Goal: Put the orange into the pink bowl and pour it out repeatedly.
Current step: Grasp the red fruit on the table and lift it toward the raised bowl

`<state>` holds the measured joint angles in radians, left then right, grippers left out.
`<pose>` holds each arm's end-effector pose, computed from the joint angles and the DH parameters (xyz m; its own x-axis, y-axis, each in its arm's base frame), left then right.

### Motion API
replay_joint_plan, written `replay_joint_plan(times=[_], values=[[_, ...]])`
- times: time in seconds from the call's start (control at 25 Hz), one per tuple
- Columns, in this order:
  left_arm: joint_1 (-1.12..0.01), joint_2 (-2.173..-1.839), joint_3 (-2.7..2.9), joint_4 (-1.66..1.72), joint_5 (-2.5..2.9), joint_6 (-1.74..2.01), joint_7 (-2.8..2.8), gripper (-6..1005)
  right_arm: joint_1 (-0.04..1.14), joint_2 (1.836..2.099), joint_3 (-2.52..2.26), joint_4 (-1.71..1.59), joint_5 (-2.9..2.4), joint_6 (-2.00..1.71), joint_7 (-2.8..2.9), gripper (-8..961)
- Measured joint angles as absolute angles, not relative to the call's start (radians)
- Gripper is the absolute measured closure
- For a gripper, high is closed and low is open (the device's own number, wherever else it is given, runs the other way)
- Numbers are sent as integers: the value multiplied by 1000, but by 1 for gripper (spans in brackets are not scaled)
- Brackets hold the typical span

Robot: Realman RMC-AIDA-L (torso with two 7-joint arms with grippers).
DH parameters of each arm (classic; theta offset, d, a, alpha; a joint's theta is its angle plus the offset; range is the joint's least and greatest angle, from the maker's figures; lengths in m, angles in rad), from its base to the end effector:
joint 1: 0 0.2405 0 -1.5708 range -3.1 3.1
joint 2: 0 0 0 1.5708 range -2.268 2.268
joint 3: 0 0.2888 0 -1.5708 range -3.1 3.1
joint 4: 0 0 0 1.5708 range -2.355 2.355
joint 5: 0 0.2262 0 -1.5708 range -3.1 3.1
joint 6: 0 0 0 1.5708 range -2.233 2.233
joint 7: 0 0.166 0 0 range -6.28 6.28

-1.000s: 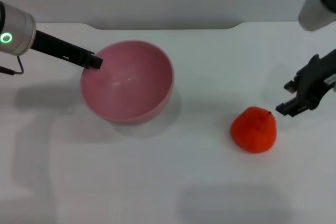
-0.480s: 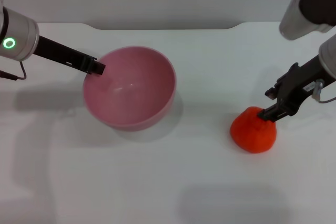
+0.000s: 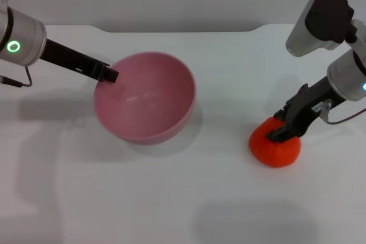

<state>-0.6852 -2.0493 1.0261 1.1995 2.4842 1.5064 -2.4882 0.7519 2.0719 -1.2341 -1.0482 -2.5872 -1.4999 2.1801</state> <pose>-0.2158 0.4354 0.0145 0.6675 0.7363 0.1111 0.7123 -0.5879 -0.3833 0.2188 0.4197 -0.0467 0.8372 -0.4627 0.2916 -0.3810 -0.8759 -0.2961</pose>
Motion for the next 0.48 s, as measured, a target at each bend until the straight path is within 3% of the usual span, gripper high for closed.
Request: replay_joint_plan(times=[0.12,0.48], values=[[-687,-2049,1026,1200,2486,1507,-2487,957,748,2072,-1227,-1041,-2581,-1482,2187,455],[-686,-2048,1026,1200,2488,1512,-2481,957,744,2070,-1224,-1047,-2574,-1482,2192,634]])
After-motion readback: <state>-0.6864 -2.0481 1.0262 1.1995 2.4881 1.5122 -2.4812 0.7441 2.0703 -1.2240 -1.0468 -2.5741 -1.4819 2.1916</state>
